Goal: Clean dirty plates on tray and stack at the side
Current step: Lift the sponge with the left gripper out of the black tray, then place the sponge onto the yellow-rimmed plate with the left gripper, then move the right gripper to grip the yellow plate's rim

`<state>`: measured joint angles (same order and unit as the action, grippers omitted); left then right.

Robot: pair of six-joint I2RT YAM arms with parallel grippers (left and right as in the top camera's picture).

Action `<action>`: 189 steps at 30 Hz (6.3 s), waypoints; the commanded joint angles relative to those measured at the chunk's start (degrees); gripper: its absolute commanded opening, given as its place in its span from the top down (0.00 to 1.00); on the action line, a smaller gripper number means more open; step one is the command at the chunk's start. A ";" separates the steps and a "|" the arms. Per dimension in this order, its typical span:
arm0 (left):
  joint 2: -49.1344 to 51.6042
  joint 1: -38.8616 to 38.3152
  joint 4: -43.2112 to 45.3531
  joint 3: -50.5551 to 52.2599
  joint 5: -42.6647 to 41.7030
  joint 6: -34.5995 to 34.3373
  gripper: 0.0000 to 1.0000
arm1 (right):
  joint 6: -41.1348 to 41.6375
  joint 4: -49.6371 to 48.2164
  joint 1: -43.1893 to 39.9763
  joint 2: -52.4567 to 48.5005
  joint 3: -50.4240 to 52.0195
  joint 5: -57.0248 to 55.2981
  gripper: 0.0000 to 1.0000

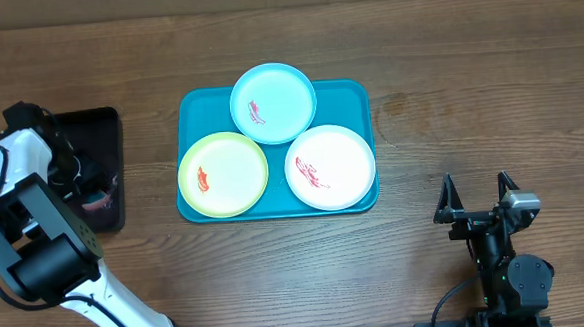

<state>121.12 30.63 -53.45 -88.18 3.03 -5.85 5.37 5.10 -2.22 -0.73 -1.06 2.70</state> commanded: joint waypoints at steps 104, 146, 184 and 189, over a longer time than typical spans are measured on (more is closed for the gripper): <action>-5.66 -35.39 -13.97 -1.99 -12.85 -15.15 0.30 | -0.28 -0.44 -0.11 0.57 0.59 -0.28 0.00; -12.63 -23.54 -29.07 -26.40 -11.61 -10.88 0.00 | 8.59 -2.34 0.22 -13.22 -37.03 19.87 0.00; -12.63 -23.54 -29.33 -26.40 -12.07 -11.13 0.00 | 20.35 35.21 38.29 -110.60 -89.11 15.32 0.11; -12.63 -23.54 -29.03 -26.40 -12.04 -11.10 0.00 | 20.35 28.76 42.38 -111.23 -88.89 2.67 0.03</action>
<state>108.44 7.22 -82.70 -114.15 -8.54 -17.82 26.33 35.14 38.15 -112.46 -88.18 14.15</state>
